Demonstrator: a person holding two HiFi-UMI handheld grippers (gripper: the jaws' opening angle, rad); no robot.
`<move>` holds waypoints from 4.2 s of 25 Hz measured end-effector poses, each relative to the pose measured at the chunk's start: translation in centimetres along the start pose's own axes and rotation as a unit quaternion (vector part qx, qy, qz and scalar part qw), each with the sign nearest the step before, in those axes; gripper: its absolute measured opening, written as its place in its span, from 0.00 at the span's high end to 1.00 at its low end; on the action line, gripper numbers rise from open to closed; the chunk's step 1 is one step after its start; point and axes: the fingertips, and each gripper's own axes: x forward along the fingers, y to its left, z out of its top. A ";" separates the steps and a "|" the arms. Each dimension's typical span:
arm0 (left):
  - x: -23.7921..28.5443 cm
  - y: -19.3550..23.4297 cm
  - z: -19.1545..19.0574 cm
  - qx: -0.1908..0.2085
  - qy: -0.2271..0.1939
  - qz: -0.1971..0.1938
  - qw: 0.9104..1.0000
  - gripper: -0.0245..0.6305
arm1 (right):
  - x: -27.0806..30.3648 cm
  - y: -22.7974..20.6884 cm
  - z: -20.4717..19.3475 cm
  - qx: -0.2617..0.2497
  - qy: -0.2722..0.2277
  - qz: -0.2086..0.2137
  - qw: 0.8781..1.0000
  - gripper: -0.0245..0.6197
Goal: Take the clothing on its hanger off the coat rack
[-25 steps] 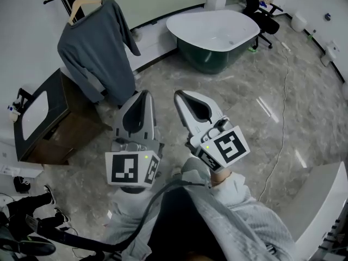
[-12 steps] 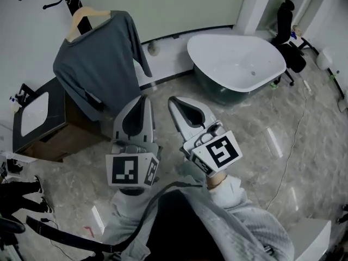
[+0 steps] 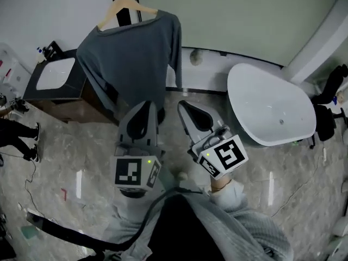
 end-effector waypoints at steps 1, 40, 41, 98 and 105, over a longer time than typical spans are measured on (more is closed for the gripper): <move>0.4 0.9 -0.4 0.001 0.004 0.014 1.000 0.96 | 0.9 -0.3 -0.6 0.007 0.004 0.013 1.000 0.96; 21.0 25.9 8.2 0.192 0.070 -0.042 0.978 0.74 | 33.3 -16.9 5.1 -0.197 0.060 0.306 0.929 0.83; 21.4 26.1 8.5 0.211 0.080 -0.050 0.973 0.73 | 33.7 -16.9 4.8 -0.215 0.078 0.324 0.918 0.80; 24.8 14.4 2.9 0.244 0.258 -0.457 0.815 0.93 | 24.3 -17.3 4.7 -0.224 0.251 0.404 0.851 0.88; 24.8 9.4 -2.3 0.216 0.267 -0.522 0.781 0.93 | 18.1 -19.4 1.4 -0.189 0.234 0.355 0.885 0.88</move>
